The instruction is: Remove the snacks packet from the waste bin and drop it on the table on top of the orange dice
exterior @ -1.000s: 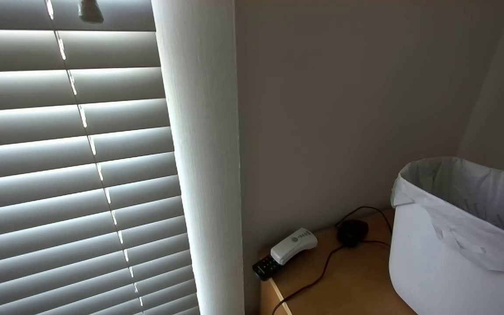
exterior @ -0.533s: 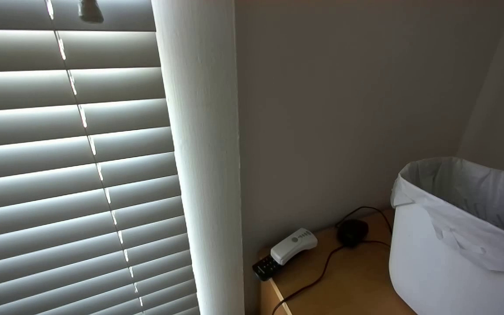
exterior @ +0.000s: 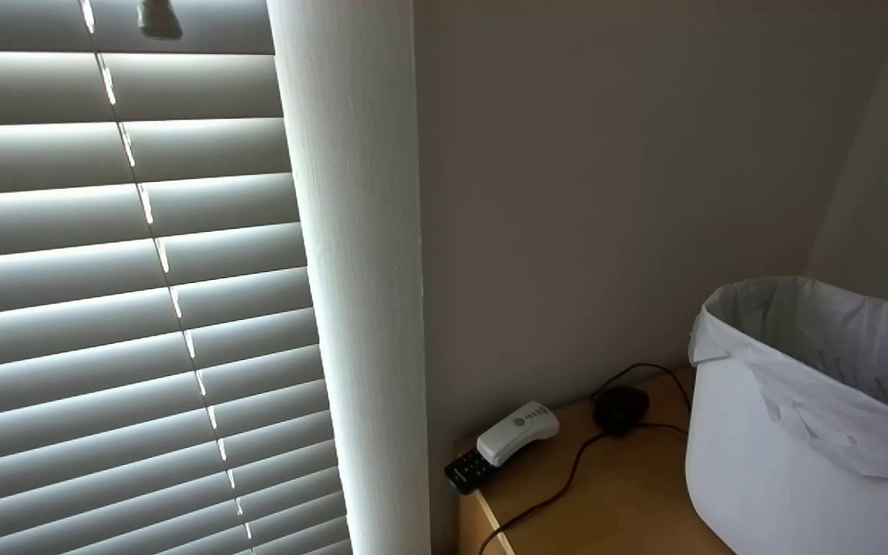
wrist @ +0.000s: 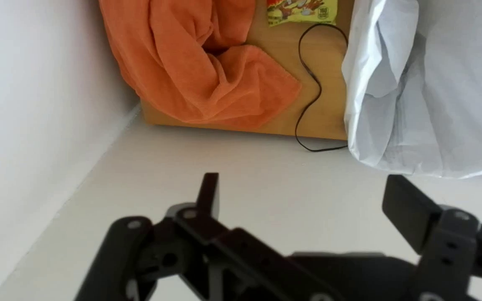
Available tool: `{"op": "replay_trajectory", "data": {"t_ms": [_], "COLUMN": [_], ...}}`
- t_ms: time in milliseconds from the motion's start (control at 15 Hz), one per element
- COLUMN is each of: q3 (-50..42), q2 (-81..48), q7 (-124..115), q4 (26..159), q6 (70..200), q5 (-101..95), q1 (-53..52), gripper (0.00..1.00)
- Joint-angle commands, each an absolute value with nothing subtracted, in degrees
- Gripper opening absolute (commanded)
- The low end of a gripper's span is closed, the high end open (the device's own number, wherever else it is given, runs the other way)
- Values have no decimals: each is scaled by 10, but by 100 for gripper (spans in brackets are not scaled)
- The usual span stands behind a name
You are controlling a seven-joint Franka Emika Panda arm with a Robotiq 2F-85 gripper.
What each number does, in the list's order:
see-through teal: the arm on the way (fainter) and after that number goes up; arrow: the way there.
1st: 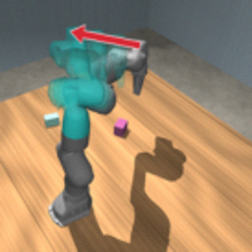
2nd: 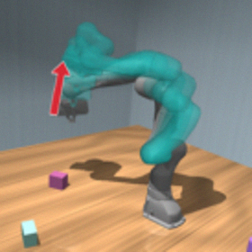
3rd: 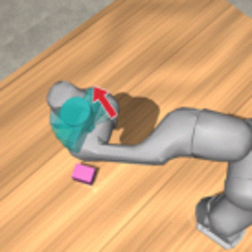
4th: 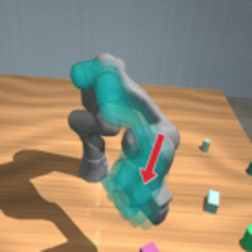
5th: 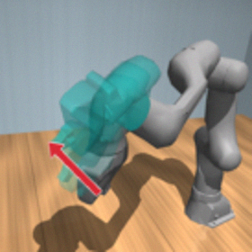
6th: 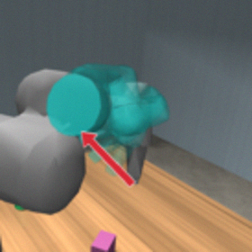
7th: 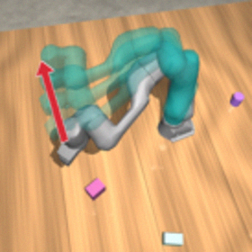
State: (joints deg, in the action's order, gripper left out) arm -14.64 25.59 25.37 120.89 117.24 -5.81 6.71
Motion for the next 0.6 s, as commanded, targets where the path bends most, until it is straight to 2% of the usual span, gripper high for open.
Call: {"op": "replay_trajectory", "data": {"t_ms": [0, 200, 533], "q3": [-136, -127, -126], "q2": [256, 254, 254], "q7": [216, 193, 202], "q4": [1184, 1170, 1174], "q6": [1110, 1073, 1088], "q5": [-45, -49, -55], "q1": [67, 68, 65], "gripper": [100, 100, 100]}}
